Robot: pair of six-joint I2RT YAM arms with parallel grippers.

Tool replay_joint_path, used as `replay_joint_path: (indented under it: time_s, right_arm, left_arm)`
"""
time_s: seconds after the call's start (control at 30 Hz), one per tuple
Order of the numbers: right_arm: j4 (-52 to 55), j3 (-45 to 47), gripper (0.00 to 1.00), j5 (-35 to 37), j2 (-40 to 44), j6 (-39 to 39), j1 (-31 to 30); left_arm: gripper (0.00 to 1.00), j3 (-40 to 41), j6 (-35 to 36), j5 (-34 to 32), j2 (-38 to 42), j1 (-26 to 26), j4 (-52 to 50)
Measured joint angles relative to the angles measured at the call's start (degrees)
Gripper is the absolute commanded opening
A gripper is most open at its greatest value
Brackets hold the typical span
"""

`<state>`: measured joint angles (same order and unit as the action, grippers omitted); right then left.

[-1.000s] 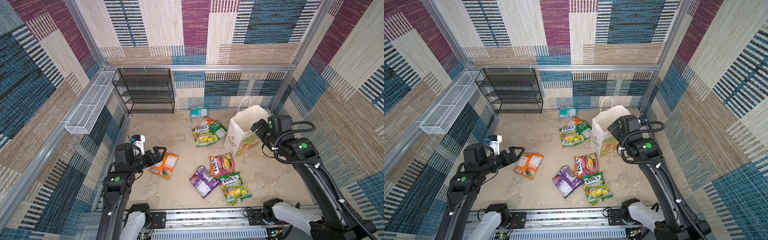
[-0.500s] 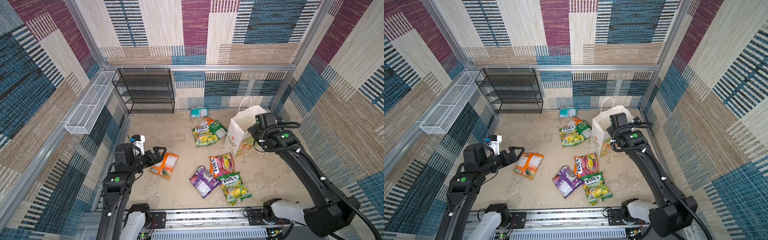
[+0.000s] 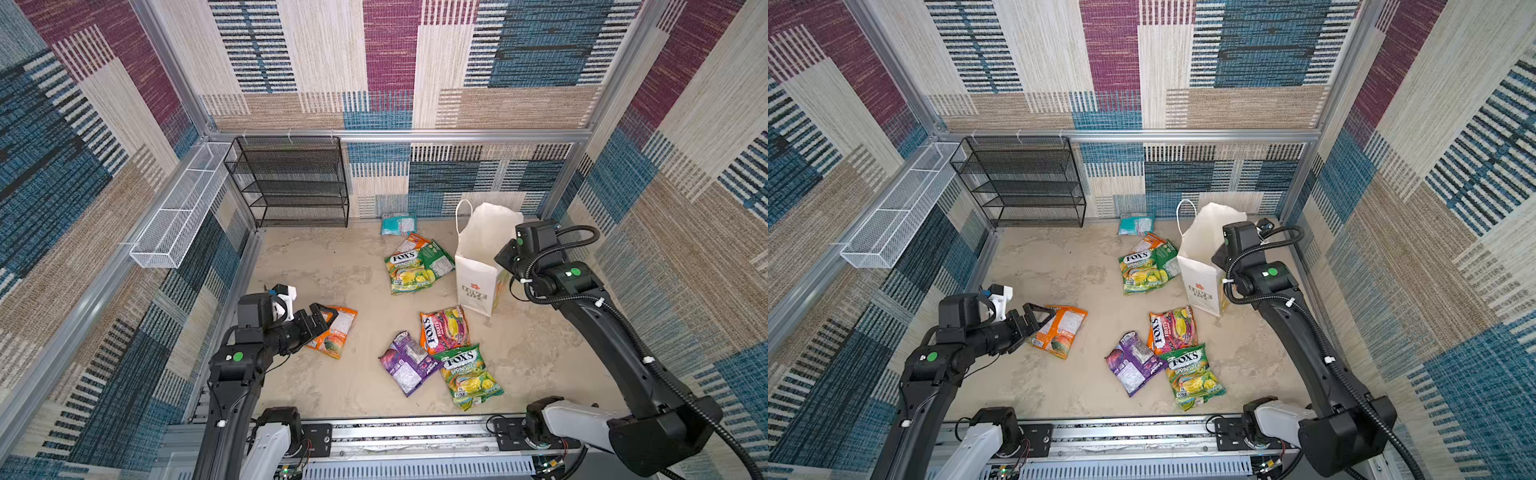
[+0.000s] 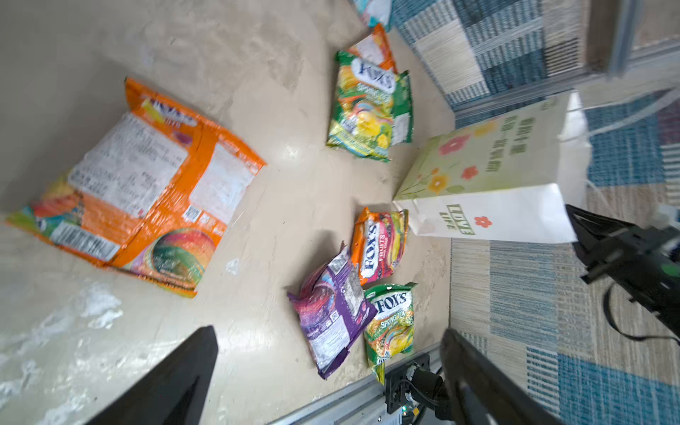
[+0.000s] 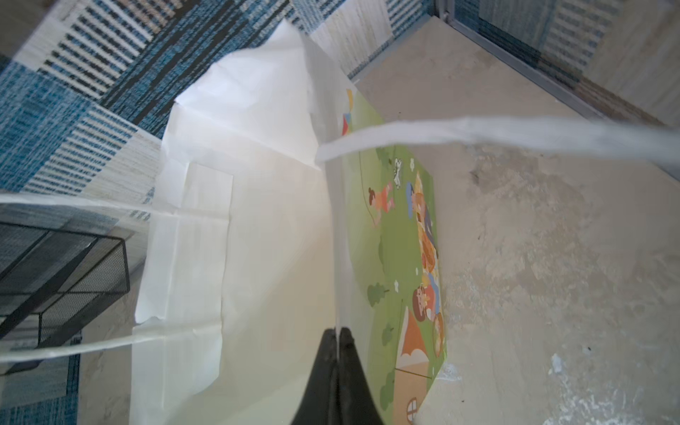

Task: Place the snacks into the paper bag
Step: Pick up the paper bag from the middle-right of the table, then pick up the snack from the middle-left of the table.

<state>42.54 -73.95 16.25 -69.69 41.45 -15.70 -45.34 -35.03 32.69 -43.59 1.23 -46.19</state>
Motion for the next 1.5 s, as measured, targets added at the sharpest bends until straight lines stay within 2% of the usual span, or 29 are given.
replay_joint_path:
  time_s: [0.17,0.33,0.4,0.5,0.6,0.77,1.0,1.37,1.43,1.5]
  right_arm:
    - [-3.76,-0.39,0.0,-5.62,0.76,-8.83,3.54]
    - [-6.86,2.93,0.0,-11.54,1.9,-11.8,7.34]
    - [-7.17,4.13,0.0,-13.94,1.88,-12.24,8.59]
    - [-8.0,4.87,0.0,-17.05,1.9,-12.96,9.46]
    - [-9.18,5.42,0.0,-19.76,1.95,-13.27,10.16]
    - [-10.6,6.43,0.0,-23.41,2.12,-13.22,10.82]
    - [-11.04,7.78,0.0,-25.24,3.28,-12.33,11.72]
    - [-11.63,9.18,0.0,-26.67,4.22,-11.43,12.46]
    - [-12.04,9.66,0.0,-26.8,4.42,-11.28,12.57]
    - [-12.33,9.99,0.0,-26.97,4.46,-11.28,12.57]
  left_arm:
    - [0.99,5.33,-5.55,-3.63,-5.01,0.28,-0.11]
    - [0.99,12.41,-11.74,-8.04,-2.89,0.66,1.75]
    - [0.94,15.98,-14.58,-8.57,-1.99,0.81,4.46]
    - [0.92,20.2,-18.27,-8.83,-1.42,0.96,9.73]
    - [0.91,21.59,-20.57,-10.25,-1.95,0.98,13.99]
    - [0.84,22.56,-22.14,-12.48,-5.79,0.98,20.74]
    - [0.76,23.3,-23.34,-13.79,-11.8,0.94,27.41]
    - [0.37,24.61,-24.57,-15.87,-16.31,0.92,33.97]
    - [0.24,24.61,-24.61,-15.93,-16.31,0.9,34.82]
    - [0.16,24.5,-24.59,-15.8,-16.24,0.9,35.28]
